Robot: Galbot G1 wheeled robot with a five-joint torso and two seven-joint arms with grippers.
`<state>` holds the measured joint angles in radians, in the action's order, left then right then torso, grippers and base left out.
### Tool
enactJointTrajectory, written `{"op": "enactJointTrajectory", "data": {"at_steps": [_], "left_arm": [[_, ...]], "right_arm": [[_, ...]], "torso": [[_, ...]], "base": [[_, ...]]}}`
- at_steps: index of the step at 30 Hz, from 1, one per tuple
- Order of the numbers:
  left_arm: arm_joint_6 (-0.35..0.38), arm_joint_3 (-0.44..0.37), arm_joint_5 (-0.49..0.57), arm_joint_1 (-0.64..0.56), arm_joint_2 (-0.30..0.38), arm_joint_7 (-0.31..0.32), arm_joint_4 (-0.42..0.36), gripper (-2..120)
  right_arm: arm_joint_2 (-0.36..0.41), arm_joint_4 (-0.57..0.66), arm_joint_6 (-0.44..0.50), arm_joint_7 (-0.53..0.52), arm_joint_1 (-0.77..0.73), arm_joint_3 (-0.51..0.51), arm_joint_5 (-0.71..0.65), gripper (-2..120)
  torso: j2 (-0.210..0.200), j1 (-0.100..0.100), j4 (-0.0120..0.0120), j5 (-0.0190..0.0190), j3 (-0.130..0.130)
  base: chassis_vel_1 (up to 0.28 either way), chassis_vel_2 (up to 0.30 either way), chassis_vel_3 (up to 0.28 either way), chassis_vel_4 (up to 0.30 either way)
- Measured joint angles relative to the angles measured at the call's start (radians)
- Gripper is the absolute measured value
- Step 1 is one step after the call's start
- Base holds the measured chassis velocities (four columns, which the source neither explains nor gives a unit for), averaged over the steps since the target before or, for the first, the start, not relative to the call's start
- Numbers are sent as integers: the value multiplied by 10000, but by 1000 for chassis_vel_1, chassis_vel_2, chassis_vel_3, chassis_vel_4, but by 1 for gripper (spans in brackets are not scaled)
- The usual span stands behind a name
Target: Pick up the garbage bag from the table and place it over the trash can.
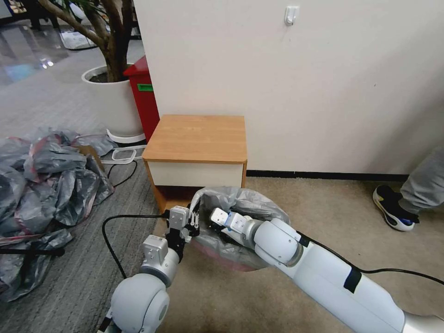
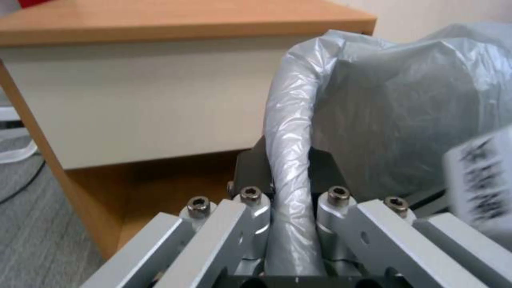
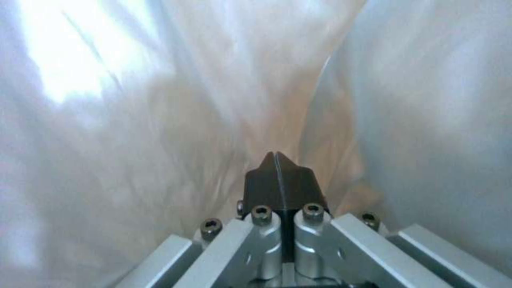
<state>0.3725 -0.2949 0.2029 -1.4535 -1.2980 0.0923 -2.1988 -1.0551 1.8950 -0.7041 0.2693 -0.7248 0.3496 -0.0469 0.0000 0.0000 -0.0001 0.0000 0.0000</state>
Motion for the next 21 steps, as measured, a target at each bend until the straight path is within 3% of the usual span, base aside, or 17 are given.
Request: {"op": "enactJointTrajectory", "data": {"at_steps": [10, 21], "left_arm": [[-1, 0, 196, 63, -44, 47, 451, 7], [104, -122, 1119, 228, -134, 419, 749, 7]], "right_arm": [[99, 316, 3, -23, 34, -120, -471, 0], [271, 633, 10, -43, -11, -408, -1120, 0]], "torso": [[0, 0, 1, 0, 0], [0, 0, 0, 0, 0]], "base": [[0, 0, 0, 0], [0, 0, 0, 0]]}}
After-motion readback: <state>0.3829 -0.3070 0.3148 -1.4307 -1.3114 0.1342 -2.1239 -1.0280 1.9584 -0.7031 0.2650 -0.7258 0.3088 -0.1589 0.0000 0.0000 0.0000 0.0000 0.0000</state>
